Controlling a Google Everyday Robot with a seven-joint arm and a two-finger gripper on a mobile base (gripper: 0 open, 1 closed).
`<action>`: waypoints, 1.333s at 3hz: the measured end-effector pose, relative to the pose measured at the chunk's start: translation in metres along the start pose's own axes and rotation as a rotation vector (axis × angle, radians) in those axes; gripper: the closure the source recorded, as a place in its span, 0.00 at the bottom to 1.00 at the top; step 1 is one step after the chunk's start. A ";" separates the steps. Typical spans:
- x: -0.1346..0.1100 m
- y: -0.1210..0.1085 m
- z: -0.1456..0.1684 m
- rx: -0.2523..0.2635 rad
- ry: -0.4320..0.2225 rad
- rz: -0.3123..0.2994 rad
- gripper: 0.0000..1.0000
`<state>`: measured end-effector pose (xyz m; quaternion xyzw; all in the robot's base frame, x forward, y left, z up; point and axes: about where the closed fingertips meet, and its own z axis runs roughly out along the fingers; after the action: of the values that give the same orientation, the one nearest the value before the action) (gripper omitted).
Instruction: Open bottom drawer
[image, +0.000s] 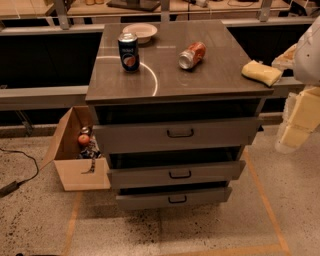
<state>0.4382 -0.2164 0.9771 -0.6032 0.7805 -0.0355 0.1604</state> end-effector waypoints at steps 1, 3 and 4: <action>0.000 0.000 0.000 0.000 0.000 0.000 0.00; 0.055 0.036 0.077 -0.021 -0.095 0.042 0.00; 0.088 0.071 0.169 -0.072 -0.125 -0.020 0.00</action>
Offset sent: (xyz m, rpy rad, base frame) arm -0.0167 -0.0597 -0.1156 0.1426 -0.0192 -0.0931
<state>0.4027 -0.2578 0.7817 -0.6174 0.7636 0.0286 0.1866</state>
